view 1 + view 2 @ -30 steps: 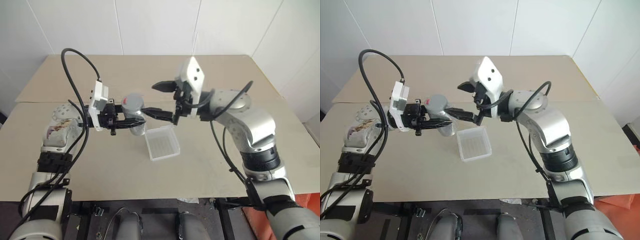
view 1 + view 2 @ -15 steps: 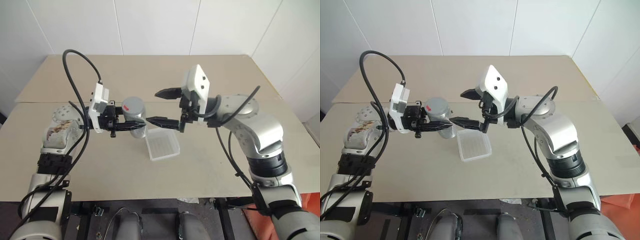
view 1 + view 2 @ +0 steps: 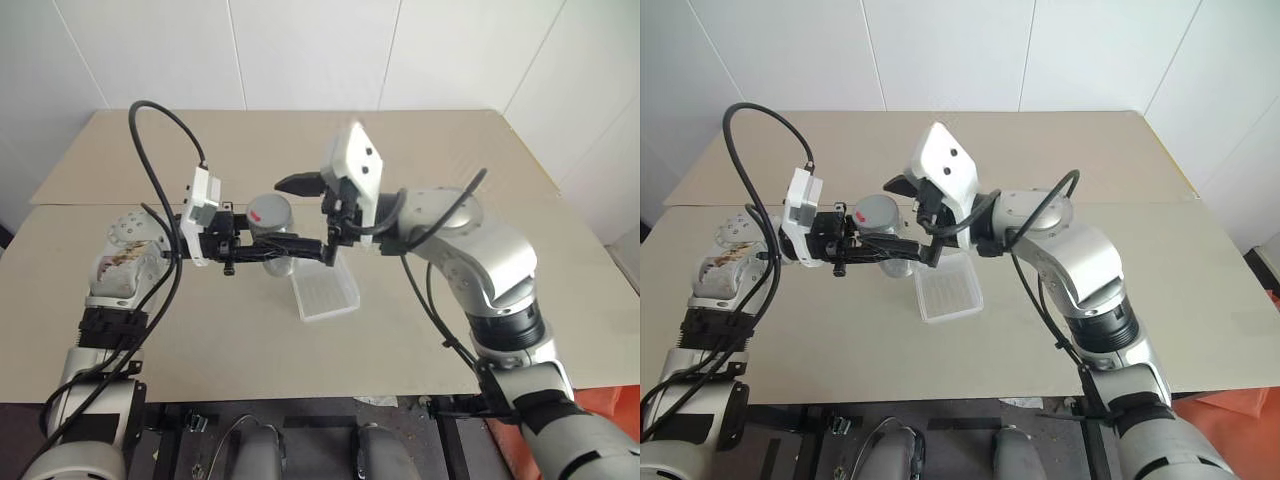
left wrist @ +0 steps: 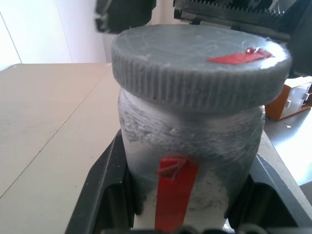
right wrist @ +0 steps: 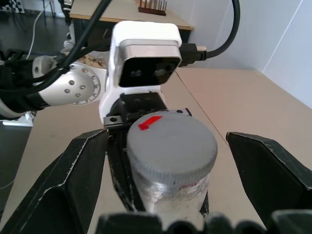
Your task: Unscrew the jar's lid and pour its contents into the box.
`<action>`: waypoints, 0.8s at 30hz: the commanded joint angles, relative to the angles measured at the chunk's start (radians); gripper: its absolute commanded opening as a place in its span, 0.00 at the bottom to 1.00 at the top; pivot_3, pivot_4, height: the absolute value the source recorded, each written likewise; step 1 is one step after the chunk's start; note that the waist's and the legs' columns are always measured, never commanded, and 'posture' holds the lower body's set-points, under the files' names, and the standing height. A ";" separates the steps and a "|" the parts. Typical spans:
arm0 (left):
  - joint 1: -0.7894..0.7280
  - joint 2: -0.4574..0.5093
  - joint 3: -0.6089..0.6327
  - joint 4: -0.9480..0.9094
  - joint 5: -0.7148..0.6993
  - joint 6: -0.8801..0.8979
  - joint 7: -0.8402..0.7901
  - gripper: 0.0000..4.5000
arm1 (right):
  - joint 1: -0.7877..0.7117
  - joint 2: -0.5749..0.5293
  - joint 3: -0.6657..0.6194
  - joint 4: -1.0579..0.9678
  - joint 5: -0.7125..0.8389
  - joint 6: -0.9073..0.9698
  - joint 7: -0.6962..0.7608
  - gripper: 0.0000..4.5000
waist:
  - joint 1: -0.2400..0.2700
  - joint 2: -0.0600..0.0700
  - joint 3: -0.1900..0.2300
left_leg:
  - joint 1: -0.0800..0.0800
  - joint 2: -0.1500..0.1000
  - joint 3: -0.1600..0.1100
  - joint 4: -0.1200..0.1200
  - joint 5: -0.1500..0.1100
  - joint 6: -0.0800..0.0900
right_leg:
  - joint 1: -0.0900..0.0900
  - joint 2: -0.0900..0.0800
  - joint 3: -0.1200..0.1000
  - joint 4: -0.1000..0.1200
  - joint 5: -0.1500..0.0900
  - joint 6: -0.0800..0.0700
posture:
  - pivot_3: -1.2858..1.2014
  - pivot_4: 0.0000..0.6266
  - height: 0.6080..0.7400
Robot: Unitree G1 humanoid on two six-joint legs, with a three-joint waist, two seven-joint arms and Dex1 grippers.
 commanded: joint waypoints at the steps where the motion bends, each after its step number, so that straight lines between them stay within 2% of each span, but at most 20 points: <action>1: -0.011 0.002 0.005 -0.029 -0.004 0.002 0.001 0.42 | -0.034 0.014 0.006 -0.008 -0.008 0.008 -0.013 0.99 | 0.000 0.000 0.000 | 0.000 0.000 0.000 0.000 0.000 0.000 | 0.000 0.000 0.000 0.000 0.000 0.000 | 0.52 0.24 1.00; 24: 0.009 0.011 0.006 -0.043 -0.002 0.002 -0.005 0.42 | -0.061 0.049 -0.006 0.048 -0.004 0.019 -0.010 0.99 | -0.001 0.000 0.000 | 0.000 0.000 0.000 0.000 0.000 0.000 | 0.000 0.000 0.000 0.000 0.000 0.000 | 0.52 0.24 1.00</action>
